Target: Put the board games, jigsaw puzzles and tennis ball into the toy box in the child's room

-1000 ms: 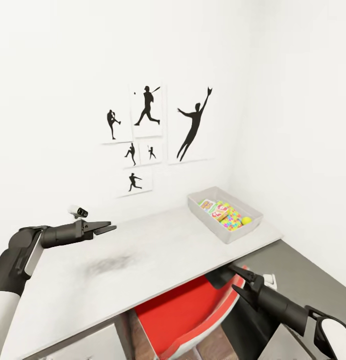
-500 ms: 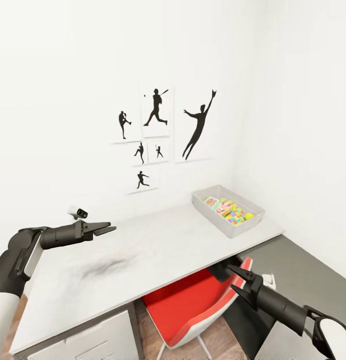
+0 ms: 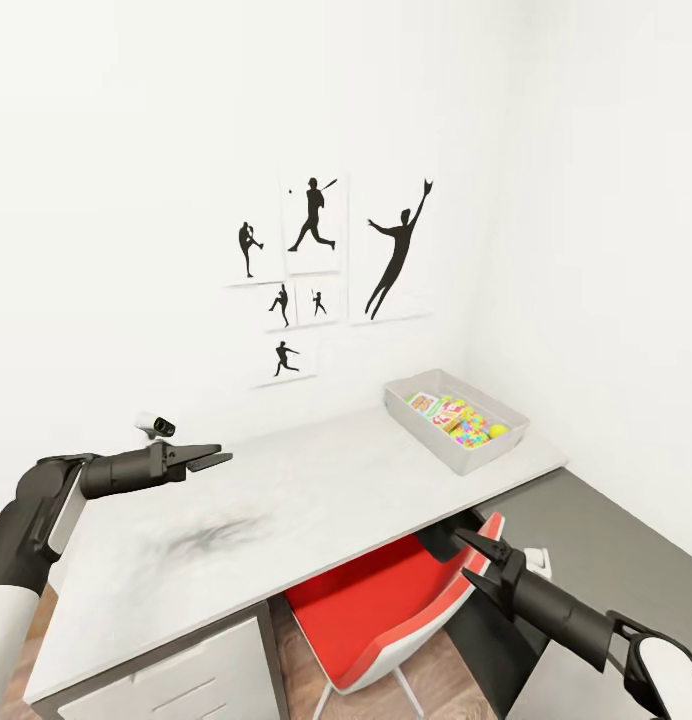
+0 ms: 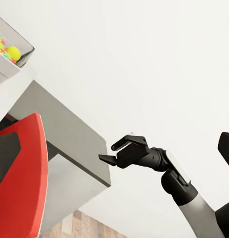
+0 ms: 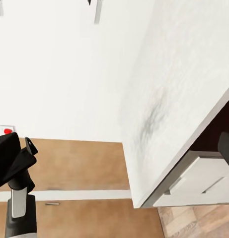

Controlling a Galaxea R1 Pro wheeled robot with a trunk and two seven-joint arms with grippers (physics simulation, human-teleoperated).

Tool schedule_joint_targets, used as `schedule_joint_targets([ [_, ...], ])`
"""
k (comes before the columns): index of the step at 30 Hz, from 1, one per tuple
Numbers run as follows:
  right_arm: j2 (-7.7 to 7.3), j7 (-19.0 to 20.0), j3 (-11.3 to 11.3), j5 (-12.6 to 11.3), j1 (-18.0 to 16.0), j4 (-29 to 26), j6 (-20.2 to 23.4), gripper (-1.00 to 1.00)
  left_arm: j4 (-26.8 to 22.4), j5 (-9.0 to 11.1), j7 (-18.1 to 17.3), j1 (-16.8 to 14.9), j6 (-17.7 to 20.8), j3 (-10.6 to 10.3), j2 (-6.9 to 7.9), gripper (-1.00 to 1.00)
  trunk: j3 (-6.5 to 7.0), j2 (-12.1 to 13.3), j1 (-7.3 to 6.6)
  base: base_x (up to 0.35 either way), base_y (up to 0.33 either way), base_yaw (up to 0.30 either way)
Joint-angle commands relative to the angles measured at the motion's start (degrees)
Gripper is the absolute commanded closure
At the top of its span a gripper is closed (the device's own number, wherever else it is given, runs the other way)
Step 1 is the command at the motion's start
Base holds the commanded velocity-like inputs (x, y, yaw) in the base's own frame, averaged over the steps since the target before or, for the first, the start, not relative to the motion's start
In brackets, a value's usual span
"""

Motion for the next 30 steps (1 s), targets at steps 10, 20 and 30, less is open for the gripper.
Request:
schedule_joint_targets([
  [10, 0.02, 0.30, -0.02, 0.34, -0.08, 0.02, 0.07, -1.00, -0.01, 0.03, -0.20, -0.05, 0.61, -0.02, -0.02, -1.00, -0.14, -0.13, 0.04, -0.053, 0.000, 0.098],
  [20, 0.00, 0.37, -0.10, 0.34, -0.06, 0.10, 0.06, -1.00, -0.01, 0.06, -0.20, -0.05, 0.54, -0.06, -0.07, -1.00, 0.30, -0.13, 0.04, -0.151, 0.000, 0.147],
  [30, 0.00, 0.30, -0.05, 0.35, -0.14, 0.11, 0.06, -1.00, -0.01, 0.00, -0.20, -0.05, 0.60, -0.02, -0.07, -1.00, 1.09, -0.13, 0.04, -0.211, 0.000, 0.082],
])
